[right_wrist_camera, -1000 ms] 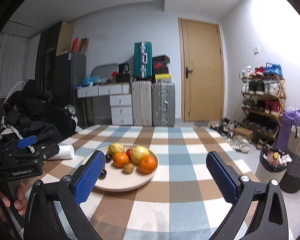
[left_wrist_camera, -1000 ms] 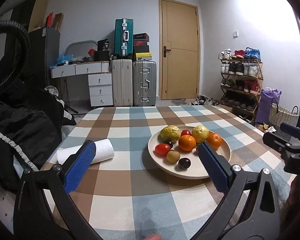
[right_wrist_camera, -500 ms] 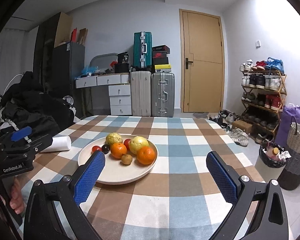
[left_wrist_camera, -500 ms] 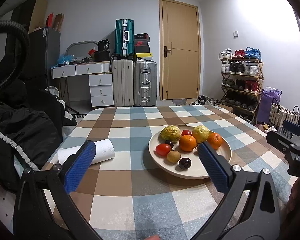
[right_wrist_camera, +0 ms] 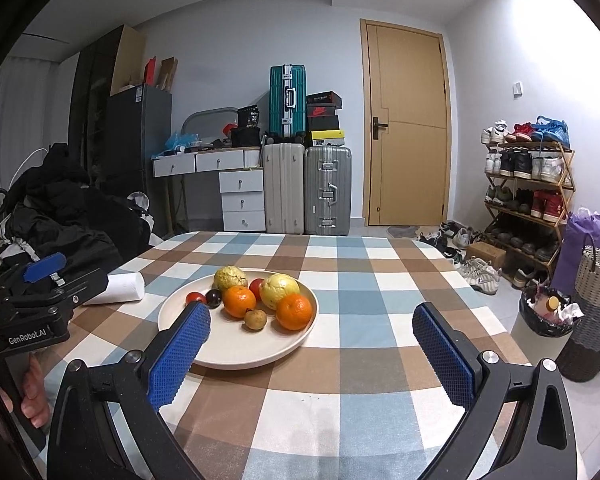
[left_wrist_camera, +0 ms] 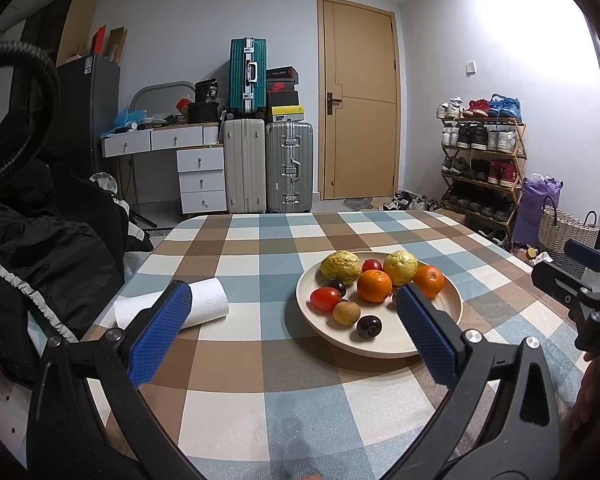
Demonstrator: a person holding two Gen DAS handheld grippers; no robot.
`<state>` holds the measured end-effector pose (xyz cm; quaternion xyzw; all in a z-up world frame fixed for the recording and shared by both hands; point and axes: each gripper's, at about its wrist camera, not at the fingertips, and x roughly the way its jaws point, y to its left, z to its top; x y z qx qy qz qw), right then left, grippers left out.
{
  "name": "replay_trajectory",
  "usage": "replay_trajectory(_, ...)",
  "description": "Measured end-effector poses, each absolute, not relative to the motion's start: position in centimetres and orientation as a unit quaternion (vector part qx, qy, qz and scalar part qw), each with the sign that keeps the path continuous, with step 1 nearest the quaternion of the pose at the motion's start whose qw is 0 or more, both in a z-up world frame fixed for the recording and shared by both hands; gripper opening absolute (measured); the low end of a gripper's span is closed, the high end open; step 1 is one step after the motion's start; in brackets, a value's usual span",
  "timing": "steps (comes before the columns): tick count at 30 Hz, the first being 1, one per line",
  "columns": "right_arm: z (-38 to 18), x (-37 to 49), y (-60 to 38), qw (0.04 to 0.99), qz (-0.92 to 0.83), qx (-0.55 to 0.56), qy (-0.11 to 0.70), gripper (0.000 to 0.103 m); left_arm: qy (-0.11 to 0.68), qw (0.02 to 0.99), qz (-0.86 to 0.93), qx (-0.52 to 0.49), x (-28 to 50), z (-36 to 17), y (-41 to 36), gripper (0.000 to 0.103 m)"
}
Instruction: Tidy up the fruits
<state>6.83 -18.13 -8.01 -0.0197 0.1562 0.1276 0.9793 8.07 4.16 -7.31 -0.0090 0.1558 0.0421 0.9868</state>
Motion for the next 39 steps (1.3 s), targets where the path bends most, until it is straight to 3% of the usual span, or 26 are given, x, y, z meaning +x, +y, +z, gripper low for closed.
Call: replay_trajectory(39,-7.92,6.69,-18.18,0.98,0.125,-0.018,0.157,0.103,0.155,0.987,0.043,-0.009,7.85,-7.33,4.12,0.102)
